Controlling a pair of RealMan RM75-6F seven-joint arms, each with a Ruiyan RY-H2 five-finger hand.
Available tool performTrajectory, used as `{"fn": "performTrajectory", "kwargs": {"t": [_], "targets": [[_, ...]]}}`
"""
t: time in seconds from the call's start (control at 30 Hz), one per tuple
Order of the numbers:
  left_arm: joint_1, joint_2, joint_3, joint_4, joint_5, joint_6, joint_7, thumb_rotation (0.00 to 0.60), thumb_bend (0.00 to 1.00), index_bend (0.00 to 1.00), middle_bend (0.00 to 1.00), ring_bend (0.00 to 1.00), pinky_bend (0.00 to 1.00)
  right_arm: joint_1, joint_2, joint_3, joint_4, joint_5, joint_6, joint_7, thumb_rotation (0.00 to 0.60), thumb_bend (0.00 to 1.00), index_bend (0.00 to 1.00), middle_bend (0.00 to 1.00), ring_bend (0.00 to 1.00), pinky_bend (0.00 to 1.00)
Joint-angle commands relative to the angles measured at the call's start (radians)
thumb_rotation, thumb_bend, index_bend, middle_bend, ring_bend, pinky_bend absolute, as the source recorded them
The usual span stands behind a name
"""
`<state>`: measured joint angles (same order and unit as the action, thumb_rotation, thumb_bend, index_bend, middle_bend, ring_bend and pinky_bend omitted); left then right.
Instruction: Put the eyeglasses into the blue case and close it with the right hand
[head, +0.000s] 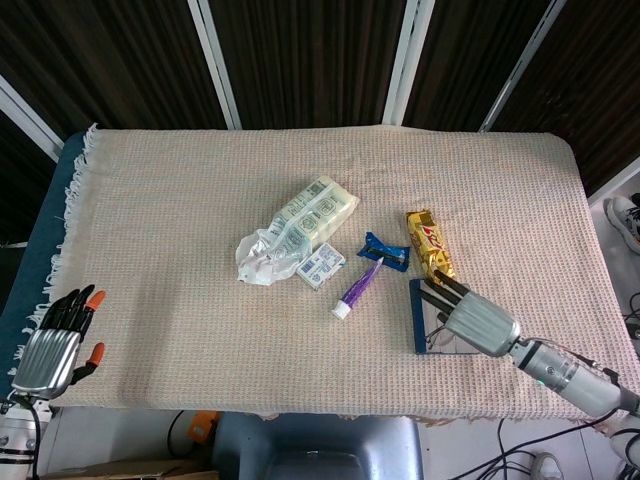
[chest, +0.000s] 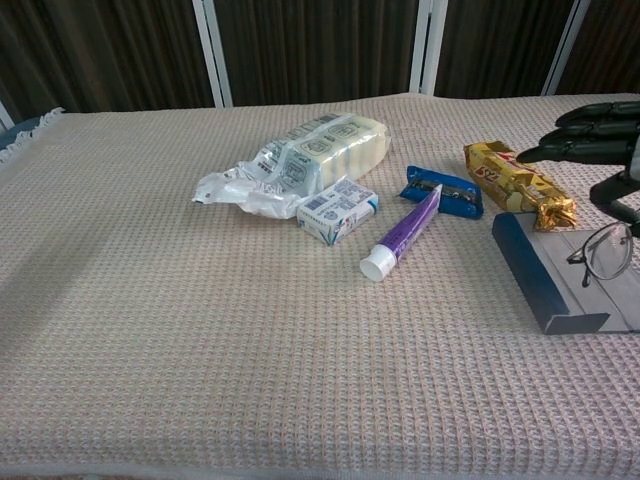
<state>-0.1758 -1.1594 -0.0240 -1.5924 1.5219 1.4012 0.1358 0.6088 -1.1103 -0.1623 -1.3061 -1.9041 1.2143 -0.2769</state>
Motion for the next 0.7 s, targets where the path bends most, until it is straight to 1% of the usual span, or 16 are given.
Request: {"fn": "performTrajectory", "kwargs": {"t": [0.03,0.17,0.27,0.37,0.5,0.7], "targets": [[-0.002,-0.001,-0.001,-0.001,-0.003,-0.004,0.003,0.600,0.41,0.00,0.00,0.00,0.13,-0.036,-0.038,-0.015,0.154,-0.004,0.025,0.041,0.600,0.66,0.80,0.09,0.00,0.00],[-0.008,-0.003,-0.003,-0.001,-0.009,-0.014,0.006,0.600,0.41,0.00,0.00,0.00,0.13,-0.035,-0.105,-0.015,0.300,0.000,0.013,0.112,0.600,0.66,0.80,0.09,0.00,0.00],[-0.012,-0.004,-0.004,-0.001,-0.014,-0.021,0.008,0.600,0.41,0.00,0.00,0.00,0.13,-0.022,-0.157,-0.014,0.392,-0.009,0.003,0.139,0.600,0.66,0.80,0.09,0.00,0.00],[-0.014,-0.003,-0.006,-0.001,-0.018,-0.024,0.005,0.600,0.41,0.00,0.00,0.00,0.13,-0.009,-0.199,-0.020,0.449,-0.020,-0.005,0.169,0.600,0.66,0.80,0.09,0.00,0.00],[-0.016,0.001,-0.009,0.000,-0.027,-0.029,-0.005,0.600,0.41,0.00,0.00,0.00,0.13,0.006,-0.231,-0.039,0.488,-0.053,0.004,0.172,0.600,0.66,0.80,0.10,0.00,0.01],[-0.019,0.003,-0.007,0.000,-0.023,-0.031,-0.012,0.600,0.41,0.00,0.00,0.00,0.13,0.033,-0.238,-0.060,0.477,-0.091,0.013,0.161,0.600,0.66,0.80,0.10,0.00,0.01]]}}
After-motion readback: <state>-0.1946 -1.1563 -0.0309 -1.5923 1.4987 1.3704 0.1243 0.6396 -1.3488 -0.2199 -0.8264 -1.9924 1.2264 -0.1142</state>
